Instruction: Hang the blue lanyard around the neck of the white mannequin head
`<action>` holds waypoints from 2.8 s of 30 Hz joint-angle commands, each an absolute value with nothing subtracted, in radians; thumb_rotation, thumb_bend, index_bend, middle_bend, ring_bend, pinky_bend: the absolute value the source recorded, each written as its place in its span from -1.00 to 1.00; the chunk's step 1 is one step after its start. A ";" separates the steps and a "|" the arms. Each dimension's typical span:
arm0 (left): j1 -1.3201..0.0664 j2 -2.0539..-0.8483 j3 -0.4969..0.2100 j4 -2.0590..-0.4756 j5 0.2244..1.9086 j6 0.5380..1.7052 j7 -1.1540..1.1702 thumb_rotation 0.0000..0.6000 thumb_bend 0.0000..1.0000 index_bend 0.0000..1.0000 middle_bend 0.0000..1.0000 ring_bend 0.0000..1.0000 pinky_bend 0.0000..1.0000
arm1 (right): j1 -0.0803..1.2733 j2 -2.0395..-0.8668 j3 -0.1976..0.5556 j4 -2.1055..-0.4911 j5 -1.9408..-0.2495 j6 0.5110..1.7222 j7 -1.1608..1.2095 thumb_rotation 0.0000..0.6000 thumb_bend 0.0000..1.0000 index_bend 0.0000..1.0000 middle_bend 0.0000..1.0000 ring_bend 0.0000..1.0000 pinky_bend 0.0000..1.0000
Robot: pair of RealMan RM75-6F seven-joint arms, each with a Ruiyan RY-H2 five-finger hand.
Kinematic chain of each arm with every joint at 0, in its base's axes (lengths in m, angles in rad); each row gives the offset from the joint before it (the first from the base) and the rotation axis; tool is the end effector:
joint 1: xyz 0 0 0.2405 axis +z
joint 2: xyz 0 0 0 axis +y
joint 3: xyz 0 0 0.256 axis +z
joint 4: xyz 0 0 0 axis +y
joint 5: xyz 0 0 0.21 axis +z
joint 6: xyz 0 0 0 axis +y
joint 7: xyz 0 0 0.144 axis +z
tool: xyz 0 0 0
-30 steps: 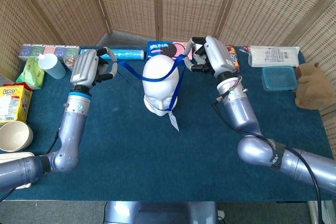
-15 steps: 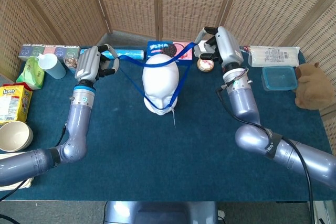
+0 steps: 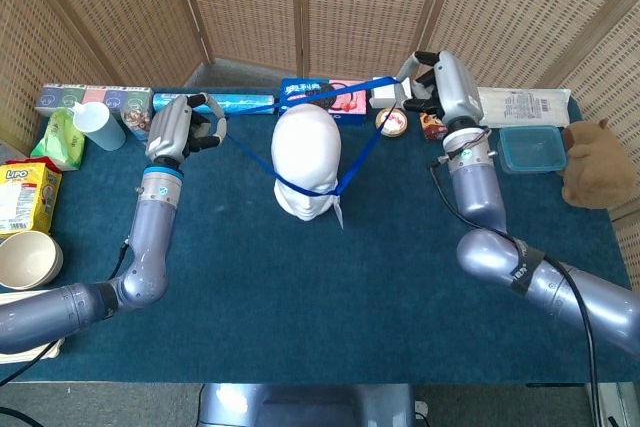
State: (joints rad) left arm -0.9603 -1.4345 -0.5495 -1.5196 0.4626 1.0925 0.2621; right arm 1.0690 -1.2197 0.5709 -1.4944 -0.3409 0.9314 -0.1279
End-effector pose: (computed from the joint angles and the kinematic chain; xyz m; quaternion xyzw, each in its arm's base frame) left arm -0.0785 0.4431 0.0941 -0.4695 -0.5464 -0.5170 0.4622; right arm -0.0470 -0.4754 0.1667 0.4555 -0.5470 0.5575 0.4272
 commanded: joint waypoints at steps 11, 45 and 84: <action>-0.952 -1.449 -0.539 -1.501 0.433 1.100 0.264 0.89 -0.09 0.14 0.94 1.00 1.00 | 1.098 -1.251 0.537 -1.417 -0.302 0.900 -0.190 1.00 -0.02 0.30 0.99 1.00 1.00; -0.938 -1.369 -0.473 -1.630 0.413 1.047 0.313 0.68 -0.75 -0.93 -0.80 -1.00 -0.64 | 1.167 -1.201 0.424 -1.418 -0.243 0.698 -0.301 0.98 -0.38 -0.48 -0.33 -0.25 -0.18; -0.418 -0.972 -0.056 -1.972 1.094 1.283 0.110 0.64 -0.71 -0.85 -0.81 -1.00 -0.71 | 0.549 -1.058 0.176 -1.896 -1.136 1.339 0.007 0.81 -0.44 -0.39 -0.35 -0.43 -0.37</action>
